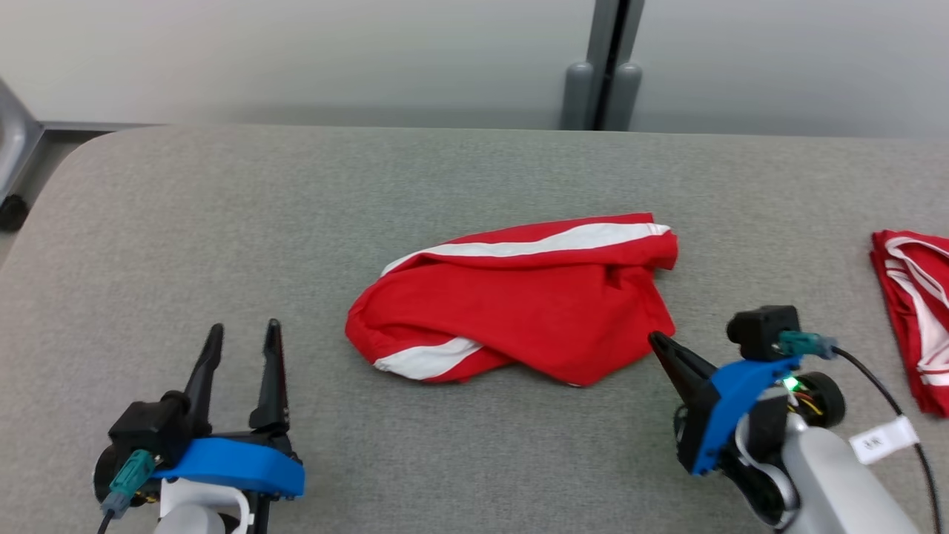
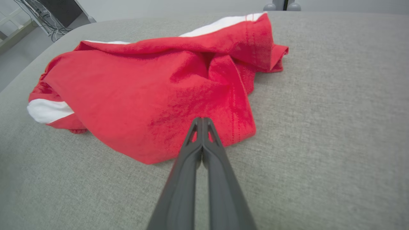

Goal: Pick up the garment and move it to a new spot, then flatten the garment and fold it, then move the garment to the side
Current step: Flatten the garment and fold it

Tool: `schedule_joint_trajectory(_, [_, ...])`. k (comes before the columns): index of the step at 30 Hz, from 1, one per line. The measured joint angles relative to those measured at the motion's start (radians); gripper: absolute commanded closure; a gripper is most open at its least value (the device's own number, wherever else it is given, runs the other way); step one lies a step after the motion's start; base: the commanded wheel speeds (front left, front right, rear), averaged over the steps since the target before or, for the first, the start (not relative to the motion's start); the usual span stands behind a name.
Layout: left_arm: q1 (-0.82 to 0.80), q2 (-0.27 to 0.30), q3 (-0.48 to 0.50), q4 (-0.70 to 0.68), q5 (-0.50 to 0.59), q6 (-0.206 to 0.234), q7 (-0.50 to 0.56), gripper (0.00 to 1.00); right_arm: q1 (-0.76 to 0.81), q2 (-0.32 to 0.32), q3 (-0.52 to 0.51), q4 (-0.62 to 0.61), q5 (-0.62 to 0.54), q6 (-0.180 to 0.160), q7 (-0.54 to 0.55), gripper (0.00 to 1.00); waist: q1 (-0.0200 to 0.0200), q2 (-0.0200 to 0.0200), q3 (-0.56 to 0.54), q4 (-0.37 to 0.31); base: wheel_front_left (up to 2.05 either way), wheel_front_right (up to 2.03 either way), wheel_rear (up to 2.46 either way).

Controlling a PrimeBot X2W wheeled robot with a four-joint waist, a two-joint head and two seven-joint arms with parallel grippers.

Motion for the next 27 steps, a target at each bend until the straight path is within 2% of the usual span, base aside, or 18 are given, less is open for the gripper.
schedule_joint_trajectory(6, [0.025,-0.005,0.042,-0.013,0.003,-0.003,0.000,0.00,0.135,-0.101,-0.046,-0.300,0.039,0.000,0.122,1.00,0.0000,0.0001,-0.009,-0.058,0.00,0.00,0.00])
schedule_joint_trajectory(8, [0.025,-0.007,0.044,-0.014,0.009,-0.010,0.000,0.00,0.150,-0.111,-0.063,-0.332,0.025,0.000,0.151,1.00,0.0000,0.0000,-0.010,-0.068,0.00,0.00,0.00])
schedule_joint_trajectory(10, [0.021,-0.012,0.042,-0.015,0.015,-0.012,0.000,0.00,0.153,-0.092,-0.086,-0.344,0.020,0.000,0.132,1.00,-0.0001,0.0001,-0.006,-0.067,0.00,0.00,0.00])
schedule_joint_trajectory(11, [0.017,-0.013,0.041,-0.015,0.017,-0.014,0.000,0.00,0.152,-0.083,-0.087,-0.339,0.007,0.000,0.126,0.00,0.0000,0.0000,-0.003,-0.064,0.00,0.00,0.00])
schedule_joint_trajectory(19, [-0.009,-0.025,0.040,-0.016,0.030,-0.030,0.000,0.00,0.057,-0.027,-0.074,-0.161,-0.051,0.000,0.005,0.00,0.0000,0.0000,0.029,-0.020,0.00,0.00,0.00])
schedule_joint_trajectory(27, [-0.028,-0.039,0.035,-0.019,0.043,-0.038,0.000,0.00,-0.068,-0.026,-0.040,0.082,-0.078,0.000,-0.038,0.00,0.0000,0.0000,0.066,0.029,0.00,0.00,0.00])
